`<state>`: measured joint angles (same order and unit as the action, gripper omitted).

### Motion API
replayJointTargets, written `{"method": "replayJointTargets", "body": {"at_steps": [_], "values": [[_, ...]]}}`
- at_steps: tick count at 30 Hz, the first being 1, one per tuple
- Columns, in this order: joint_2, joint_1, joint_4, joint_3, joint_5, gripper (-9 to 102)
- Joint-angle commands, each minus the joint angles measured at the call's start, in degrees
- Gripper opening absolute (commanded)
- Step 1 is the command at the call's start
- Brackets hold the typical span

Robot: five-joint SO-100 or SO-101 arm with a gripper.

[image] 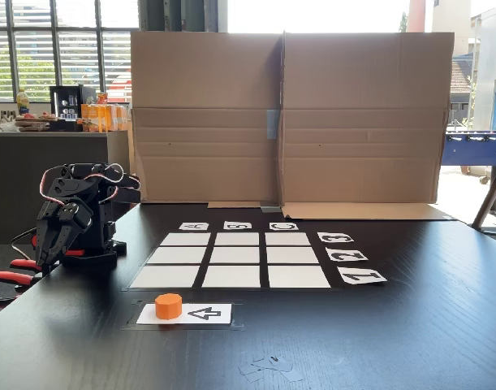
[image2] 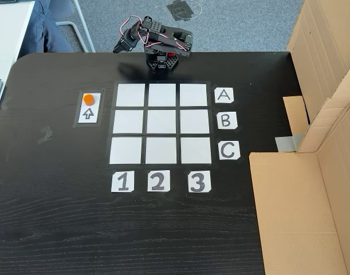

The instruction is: Pick up the round, orange token and place it in the grid on square A1.

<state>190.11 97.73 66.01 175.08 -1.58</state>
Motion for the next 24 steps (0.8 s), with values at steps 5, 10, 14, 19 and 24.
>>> {"method": "replayJointTargets", "body": {"at_steps": [5, 10, 14, 19, 24], "values": [[0.4, -1.1, -0.9, 0.1, 1.3, 7], [0.4, -1.3, -0.9, 0.1, 1.4, 7], [0.4, -1.2, -0.9, 0.1, 1.4, 7], [0.0, -1.1, -0.9, 0.1, 2.8, 8], [-0.8, -1.1, -0.9, -0.6, 3.9, 9]]}}
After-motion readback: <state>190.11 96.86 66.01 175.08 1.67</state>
